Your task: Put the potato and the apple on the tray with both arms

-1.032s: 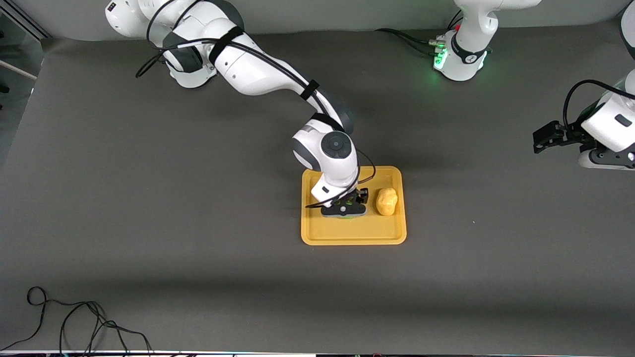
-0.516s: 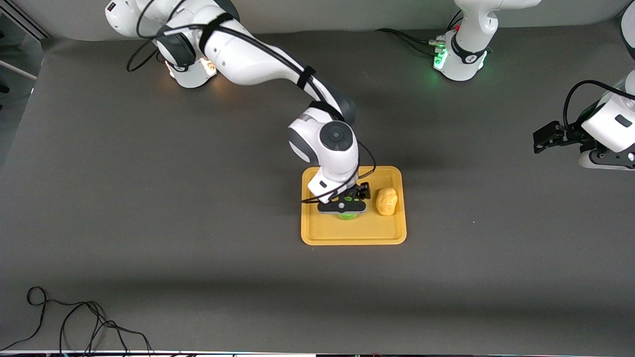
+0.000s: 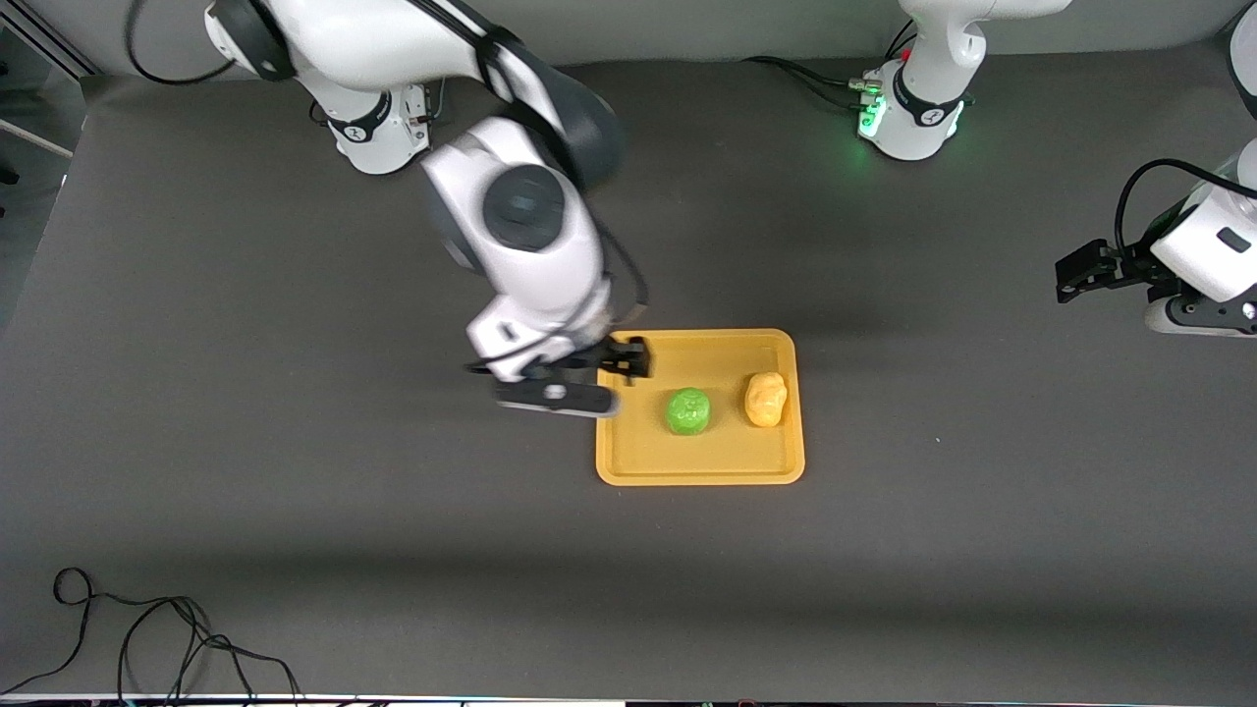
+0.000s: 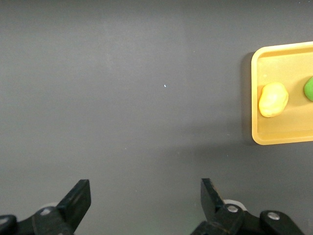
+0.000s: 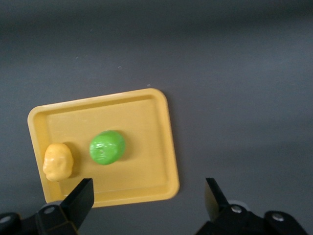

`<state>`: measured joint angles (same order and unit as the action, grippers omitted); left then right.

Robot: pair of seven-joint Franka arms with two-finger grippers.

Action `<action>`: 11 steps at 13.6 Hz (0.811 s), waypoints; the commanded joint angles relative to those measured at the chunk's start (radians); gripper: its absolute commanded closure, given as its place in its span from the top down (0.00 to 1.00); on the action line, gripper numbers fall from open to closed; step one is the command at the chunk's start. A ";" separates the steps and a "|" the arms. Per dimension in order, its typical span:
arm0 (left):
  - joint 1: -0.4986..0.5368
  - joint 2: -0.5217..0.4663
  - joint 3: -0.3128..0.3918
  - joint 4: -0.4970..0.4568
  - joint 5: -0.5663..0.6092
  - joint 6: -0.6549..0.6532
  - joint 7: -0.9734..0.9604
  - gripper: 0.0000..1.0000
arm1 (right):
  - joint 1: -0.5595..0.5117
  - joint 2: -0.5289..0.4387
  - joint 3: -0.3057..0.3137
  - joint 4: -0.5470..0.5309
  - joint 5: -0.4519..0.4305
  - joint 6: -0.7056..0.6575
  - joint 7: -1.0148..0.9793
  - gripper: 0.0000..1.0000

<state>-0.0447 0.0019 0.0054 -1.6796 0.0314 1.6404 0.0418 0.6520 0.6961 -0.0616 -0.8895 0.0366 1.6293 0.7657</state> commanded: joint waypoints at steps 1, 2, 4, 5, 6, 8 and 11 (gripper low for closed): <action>-0.003 -0.005 -0.001 0.003 0.012 -0.011 -0.005 1.00 | -0.055 -0.151 -0.017 -0.109 0.009 -0.113 -0.158 1.00; -0.003 -0.005 -0.001 0.003 0.012 -0.008 -0.005 1.00 | -0.075 -0.211 -0.038 -0.164 0.011 -0.133 -0.211 1.00; -0.001 -0.002 0.001 0.003 0.012 -0.008 -0.003 1.00 | -0.106 -0.332 -0.092 -0.302 0.012 -0.132 -0.340 1.00; -0.001 -0.002 0.001 0.003 0.012 -0.008 -0.003 1.00 | -0.124 -0.383 -0.116 -0.359 0.014 -0.131 -0.409 1.00; -0.001 -0.003 0.001 0.003 0.012 -0.008 -0.003 1.00 | -0.159 -0.435 -0.129 -0.414 0.019 -0.125 -0.469 1.00; -0.003 -0.003 -0.001 0.004 0.012 -0.008 -0.003 1.00 | -0.248 -0.533 -0.127 -0.529 0.023 -0.097 -0.575 1.00; -0.001 -0.002 0.001 0.004 0.012 -0.007 -0.002 1.00 | -0.371 -0.628 -0.113 -0.649 0.022 -0.062 -0.679 1.00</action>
<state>-0.0447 0.0024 0.0055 -1.6794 0.0315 1.6405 0.0418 0.3379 0.1721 -0.1914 -1.3901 0.0406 1.5138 0.1499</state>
